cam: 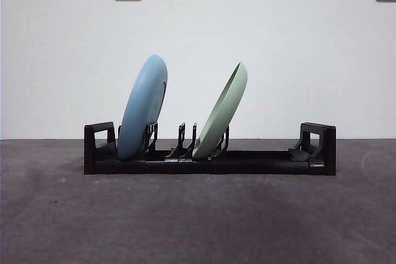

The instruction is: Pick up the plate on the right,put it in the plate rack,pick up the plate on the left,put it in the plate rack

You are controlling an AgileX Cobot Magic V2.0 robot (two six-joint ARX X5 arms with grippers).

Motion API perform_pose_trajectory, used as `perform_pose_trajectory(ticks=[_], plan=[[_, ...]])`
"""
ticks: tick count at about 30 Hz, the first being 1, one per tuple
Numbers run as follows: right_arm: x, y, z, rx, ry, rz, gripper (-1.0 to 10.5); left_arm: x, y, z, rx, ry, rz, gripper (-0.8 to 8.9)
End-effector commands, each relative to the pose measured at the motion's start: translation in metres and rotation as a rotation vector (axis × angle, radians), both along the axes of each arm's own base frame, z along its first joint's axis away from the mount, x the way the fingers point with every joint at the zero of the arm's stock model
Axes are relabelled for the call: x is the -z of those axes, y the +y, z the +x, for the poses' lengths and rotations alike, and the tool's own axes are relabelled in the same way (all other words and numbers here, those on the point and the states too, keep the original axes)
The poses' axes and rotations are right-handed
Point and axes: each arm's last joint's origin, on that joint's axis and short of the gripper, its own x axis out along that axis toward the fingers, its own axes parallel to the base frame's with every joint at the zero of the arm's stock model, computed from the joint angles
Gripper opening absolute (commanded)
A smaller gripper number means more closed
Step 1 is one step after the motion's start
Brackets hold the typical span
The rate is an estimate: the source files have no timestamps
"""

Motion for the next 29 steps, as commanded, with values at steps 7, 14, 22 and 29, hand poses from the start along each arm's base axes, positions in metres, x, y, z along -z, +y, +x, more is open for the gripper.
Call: perform_pose_trajectory(ticks=[7, 14, 22, 29], plan=[[0.075, -0.002, 0.001, 0.000, -0.136, -0.061, 0.0, 0.005, 0.000, 0.001, -0.005, 0.007, -0.006, -0.03], [0.128, -0.002, 0.009, 0.005, -0.068, -0.042, 0.0, 0.005, 0.000, 0.001, -0.005, 0.007, -0.005, -0.03], [0.146, 0.000, 0.016, -0.023, -0.088, -0.033, 0.0, 0.005, 0.000, 0.001, -0.005, 0.008, -0.005, -0.03], [0.156, 0.001, 0.019, -0.034, -0.092, 0.018, 0.0, 0.005, 0.000, 0.001, -0.005, 0.008, -0.005, -0.03]])
